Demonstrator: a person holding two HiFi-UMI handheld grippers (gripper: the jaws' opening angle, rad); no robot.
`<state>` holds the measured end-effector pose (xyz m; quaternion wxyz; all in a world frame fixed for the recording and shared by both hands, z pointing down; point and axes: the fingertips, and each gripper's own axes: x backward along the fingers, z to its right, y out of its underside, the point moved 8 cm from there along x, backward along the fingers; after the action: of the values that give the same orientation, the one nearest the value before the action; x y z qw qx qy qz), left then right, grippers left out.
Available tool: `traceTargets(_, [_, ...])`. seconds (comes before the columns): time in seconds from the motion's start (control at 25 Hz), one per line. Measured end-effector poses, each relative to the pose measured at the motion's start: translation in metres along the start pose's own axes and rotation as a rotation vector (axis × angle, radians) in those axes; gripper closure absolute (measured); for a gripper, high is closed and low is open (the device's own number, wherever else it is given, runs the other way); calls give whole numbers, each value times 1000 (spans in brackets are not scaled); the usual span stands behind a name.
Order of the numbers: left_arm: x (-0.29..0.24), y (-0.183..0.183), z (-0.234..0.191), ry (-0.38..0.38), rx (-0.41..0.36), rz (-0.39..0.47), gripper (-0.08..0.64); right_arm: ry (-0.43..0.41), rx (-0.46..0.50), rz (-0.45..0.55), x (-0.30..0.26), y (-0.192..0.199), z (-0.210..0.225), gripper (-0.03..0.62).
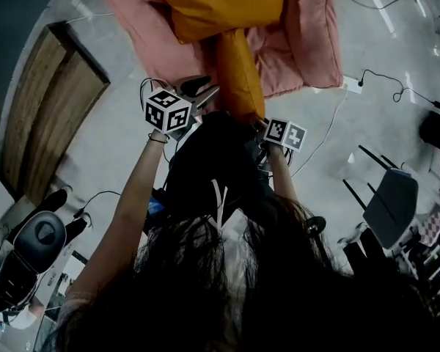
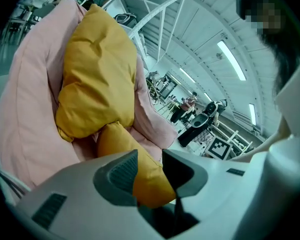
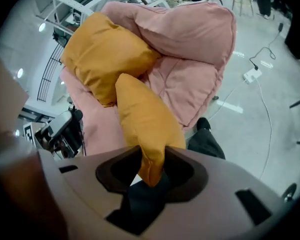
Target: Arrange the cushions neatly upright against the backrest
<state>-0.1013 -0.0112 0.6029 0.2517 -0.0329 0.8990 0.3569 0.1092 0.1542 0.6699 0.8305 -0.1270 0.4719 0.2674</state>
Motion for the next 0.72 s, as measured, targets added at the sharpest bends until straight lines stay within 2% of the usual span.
traceTargets(0.12, [2,3,-2,-25,18,9,417,-6,87,5,10,-5,-4,475])
traceTargets(0.24, [5,4,-9,-40,48,19,414,-19,140,17,23,-9,-5,488])
traceTargets(0.4, [2,-2,-19,-56,61,21,376,17,262,-2,45,-13,5,492])
traceTargets(0.52, [-8,-10,-28,-74,55,1,333,43,362,-16,60,-18,15,494])
traceTargets(0.64, [-23,-19,-41,-126,53,-21,245,65,471,-46,69,-25,23,494])
traceTargets(0.72, [-34,-27,-51,-147,68,-25,221,80,544,-66,72,-31,25,494])
